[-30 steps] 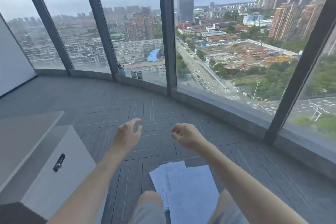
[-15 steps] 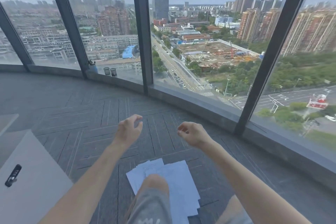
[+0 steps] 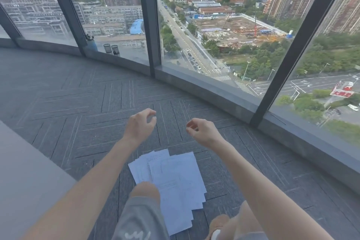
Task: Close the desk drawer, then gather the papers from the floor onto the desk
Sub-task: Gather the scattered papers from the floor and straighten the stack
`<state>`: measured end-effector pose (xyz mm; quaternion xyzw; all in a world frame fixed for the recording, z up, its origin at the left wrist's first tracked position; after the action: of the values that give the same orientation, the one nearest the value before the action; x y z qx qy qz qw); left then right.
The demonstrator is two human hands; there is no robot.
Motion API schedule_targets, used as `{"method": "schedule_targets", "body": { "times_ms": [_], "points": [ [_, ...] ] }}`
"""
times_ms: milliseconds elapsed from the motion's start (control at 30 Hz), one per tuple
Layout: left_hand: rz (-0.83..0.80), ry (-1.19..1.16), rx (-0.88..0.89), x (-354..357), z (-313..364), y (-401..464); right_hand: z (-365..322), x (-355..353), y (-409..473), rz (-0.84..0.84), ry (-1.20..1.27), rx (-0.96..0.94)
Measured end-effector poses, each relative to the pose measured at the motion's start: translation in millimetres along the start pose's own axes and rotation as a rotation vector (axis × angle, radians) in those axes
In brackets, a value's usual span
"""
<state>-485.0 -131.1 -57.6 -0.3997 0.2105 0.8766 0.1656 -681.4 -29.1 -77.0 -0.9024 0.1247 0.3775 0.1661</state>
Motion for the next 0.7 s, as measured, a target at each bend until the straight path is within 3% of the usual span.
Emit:
{"method": "schedule_targets", "body": {
  "times_ms": [367,700],
  "points": [
    [-0.063,0.001,-0.143,42.9,-30.0,-15.9,36.5,27.9,30.1,-0.087,0.002,0.055],
    [0.023,-0.043,-0.255,67.8,-58.8,-45.7,61.6,53.3,49.4,-0.133,0.005,0.031]
  ]
}}
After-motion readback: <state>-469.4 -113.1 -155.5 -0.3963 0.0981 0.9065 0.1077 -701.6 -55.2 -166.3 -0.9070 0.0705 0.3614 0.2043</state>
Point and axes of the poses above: each hand's wrist, its own y-axis towards the middle knuckle, its own x-axis out of the palm, z = x × y, the point moved 8 cm from there along y, towards the middle knuckle, and after that the axes turned 8 degrees about x, right-handed, at the moved point
